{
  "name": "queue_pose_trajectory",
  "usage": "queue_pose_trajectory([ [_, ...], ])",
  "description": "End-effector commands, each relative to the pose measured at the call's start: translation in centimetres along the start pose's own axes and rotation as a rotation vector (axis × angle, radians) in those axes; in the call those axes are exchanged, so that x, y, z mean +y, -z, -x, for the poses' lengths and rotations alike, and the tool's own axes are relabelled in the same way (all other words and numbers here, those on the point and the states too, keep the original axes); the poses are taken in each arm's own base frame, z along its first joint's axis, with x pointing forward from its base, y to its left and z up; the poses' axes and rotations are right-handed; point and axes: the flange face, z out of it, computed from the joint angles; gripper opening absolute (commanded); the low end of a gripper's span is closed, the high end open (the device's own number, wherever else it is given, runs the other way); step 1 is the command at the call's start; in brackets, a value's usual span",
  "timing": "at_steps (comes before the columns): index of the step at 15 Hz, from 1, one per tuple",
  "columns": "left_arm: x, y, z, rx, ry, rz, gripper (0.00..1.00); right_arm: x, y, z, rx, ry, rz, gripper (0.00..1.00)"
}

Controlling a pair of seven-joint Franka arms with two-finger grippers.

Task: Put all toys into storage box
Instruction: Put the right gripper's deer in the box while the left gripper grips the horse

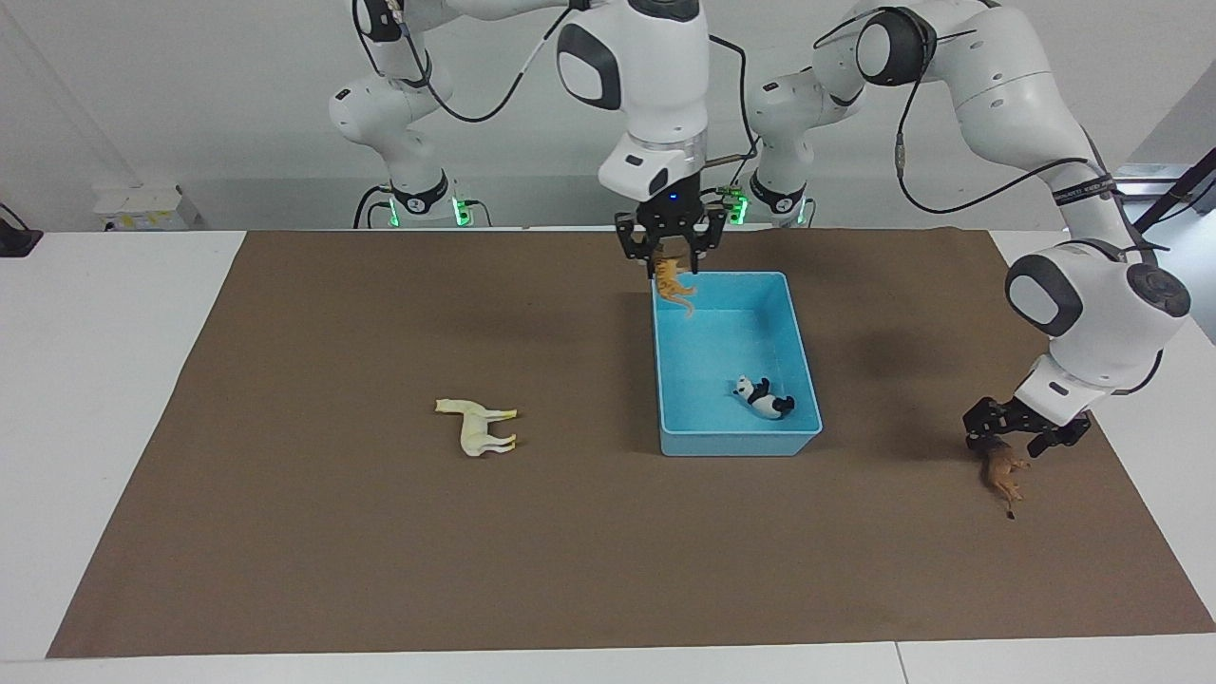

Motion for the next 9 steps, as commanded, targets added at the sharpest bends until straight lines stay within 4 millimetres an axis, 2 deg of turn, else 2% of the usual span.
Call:
queue_pose_trajectory([
  [1,-0.9,-1.4,1.2,0.003,0.001,-0.012,1.0,-2.6,-4.4,0.1,0.06,-0.002,-0.011,0.0],
  [2,-1.4,-1.3,1.5,0.005,0.01,-0.015,1.0,-2.3,-5.0,0.2,0.05,-0.002,0.0,0.07],
  [3,-1.7,-1.3,1.6,0.006,0.013,-0.017,1.0,-2.4,-5.1,0.5,0.036,-0.014,0.007,0.99],
  [6,-1.9,-2.3,1.7,0.011,0.018,-0.02,1.0,-1.9,-4.6,0.9,-0.01,-0.128,0.072,1.0],
  [8,-2.0,-3.1,2.3,0.011,0.026,-0.022,1.0,-0.3,-4.1,0.1,-0.038,-0.16,0.108,1.0],
  [9,-2.9,-3.4,3.0,0.006,0.042,-0.022,1.0,1.3,-1.9,-0.9,-0.038,-0.184,0.114,1.0],
])
